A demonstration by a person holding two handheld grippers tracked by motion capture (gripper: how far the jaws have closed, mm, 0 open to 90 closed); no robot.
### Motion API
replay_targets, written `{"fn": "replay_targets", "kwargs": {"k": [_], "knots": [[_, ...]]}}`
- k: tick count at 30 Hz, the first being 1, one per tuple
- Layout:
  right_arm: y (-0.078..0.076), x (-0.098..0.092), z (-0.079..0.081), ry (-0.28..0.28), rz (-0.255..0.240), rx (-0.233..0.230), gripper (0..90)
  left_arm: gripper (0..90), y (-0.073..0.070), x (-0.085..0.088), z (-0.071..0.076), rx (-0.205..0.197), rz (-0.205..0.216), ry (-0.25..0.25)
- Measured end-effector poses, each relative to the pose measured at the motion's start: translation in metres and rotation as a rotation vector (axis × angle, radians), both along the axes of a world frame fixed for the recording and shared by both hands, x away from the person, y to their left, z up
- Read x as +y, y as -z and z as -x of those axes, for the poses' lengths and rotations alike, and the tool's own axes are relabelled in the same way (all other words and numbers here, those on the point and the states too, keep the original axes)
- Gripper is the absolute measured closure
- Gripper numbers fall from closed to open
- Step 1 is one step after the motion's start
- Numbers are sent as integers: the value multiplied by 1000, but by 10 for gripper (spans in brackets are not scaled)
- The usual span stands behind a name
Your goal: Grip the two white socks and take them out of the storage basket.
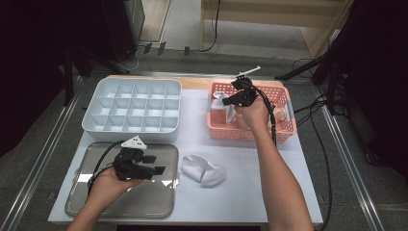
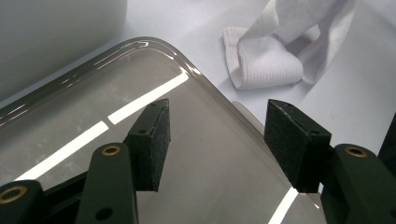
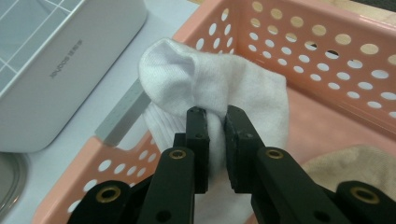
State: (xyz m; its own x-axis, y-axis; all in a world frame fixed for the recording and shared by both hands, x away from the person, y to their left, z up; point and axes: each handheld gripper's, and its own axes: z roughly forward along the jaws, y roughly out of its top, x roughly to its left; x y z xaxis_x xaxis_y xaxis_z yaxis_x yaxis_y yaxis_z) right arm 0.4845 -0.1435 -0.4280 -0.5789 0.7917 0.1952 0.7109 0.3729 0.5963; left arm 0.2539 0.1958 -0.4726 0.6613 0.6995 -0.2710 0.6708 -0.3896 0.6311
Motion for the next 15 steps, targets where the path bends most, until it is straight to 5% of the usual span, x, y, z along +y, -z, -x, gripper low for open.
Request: {"fn": "replay_targets", "kwargs": {"k": [15], "knots": [[-38,0,26,-52,-32,-15,825,418,1,-6,-5,4,-1,21]]}}
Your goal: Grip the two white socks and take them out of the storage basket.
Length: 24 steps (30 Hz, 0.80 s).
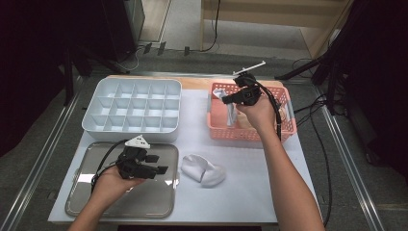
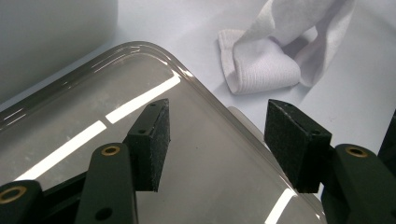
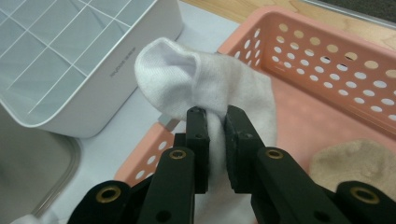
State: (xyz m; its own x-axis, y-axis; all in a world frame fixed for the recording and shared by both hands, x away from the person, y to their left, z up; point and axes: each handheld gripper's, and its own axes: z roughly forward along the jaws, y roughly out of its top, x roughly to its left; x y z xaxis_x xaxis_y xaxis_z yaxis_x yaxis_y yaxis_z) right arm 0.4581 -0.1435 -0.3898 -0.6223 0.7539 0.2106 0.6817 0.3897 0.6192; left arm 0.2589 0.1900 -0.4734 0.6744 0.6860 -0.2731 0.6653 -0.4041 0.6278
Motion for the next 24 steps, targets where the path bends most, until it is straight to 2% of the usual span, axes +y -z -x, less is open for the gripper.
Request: {"fn": "replay_targets", "kwargs": {"k": [11,16,24], "knots": [[-18,-2,17,-18,-3,-10,827,418,0,-4,-4,-1,2,13],[-23,-4,27,-41,6,-10,827,418,0,-8,-6,-4,2,24],[-26,0,46,-96,-5,-16,826,415,-2,-13,-8,-2,15,41]]}}
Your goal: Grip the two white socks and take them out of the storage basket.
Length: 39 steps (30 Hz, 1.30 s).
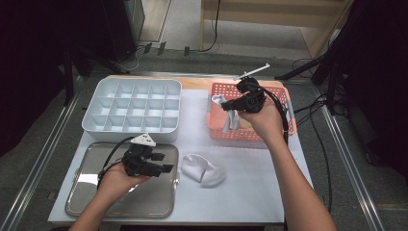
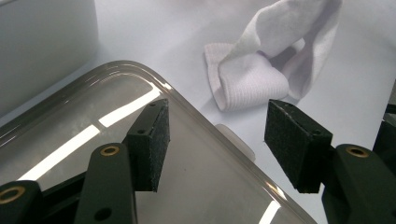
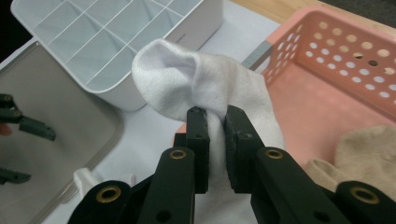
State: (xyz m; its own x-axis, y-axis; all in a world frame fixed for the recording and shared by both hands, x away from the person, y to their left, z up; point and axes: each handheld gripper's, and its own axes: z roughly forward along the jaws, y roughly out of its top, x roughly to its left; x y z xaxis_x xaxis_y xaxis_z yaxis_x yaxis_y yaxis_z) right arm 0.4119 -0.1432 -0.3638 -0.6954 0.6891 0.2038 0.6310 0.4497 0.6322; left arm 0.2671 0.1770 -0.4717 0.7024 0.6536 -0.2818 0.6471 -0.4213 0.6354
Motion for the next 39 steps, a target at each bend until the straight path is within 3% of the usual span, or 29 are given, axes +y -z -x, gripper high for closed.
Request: {"fn": "replay_targets", "kwargs": {"k": [8,15,31,36,39], "knots": [[-4,0,20,-38,-32,-19,826,414,0,-1,-2,-1,2,3],[-5,-5,34,-46,-27,-13,826,412,1,-4,-4,6,2,13],[6,-24,56,-34,-45,-12,825,407,0,-11,-5,-1,2,46],[14,-29,61,-33,-52,-1,825,408,0,-12,-7,10,25,59],[19,-31,64,-34,-49,2,825,408,-4,-12,-7,-12,20,63]]}}
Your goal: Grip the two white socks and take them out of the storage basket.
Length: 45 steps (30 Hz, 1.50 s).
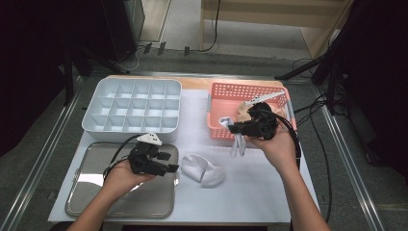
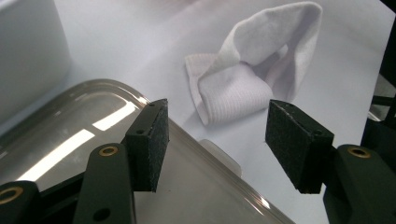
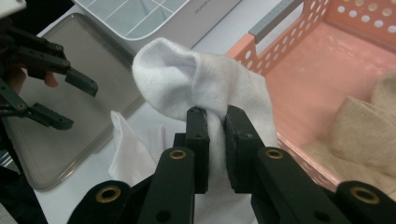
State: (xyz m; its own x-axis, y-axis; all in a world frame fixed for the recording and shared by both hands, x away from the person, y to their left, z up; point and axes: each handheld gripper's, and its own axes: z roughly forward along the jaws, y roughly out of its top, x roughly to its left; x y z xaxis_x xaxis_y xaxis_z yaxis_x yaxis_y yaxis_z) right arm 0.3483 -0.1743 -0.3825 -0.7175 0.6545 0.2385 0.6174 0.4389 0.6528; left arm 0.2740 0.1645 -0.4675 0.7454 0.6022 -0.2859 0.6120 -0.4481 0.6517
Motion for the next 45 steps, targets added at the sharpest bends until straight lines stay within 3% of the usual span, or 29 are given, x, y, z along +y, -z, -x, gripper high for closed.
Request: {"fn": "replay_targets", "kwargs": {"k": [8,11,20,26,35,45], "knots": [[10,-8,7,11,-6,2,824,411,-14,-8,-7,-23,-1,29],[15,-13,10,21,-4,-1,823,412,-16,-9,-9,-26,9,15],[25,-29,17,51,9,1,823,412,-11,-4,-5,-48,-2,10],[33,-38,22,69,8,8,820,413,-8,-3,-4,-33,2,-1],[41,-53,27,99,12,2,821,412,-7,-4,-2,-30,1,22],[44,-73,34,151,9,0,821,414,-5,-2,-6,-25,6,16]]}}
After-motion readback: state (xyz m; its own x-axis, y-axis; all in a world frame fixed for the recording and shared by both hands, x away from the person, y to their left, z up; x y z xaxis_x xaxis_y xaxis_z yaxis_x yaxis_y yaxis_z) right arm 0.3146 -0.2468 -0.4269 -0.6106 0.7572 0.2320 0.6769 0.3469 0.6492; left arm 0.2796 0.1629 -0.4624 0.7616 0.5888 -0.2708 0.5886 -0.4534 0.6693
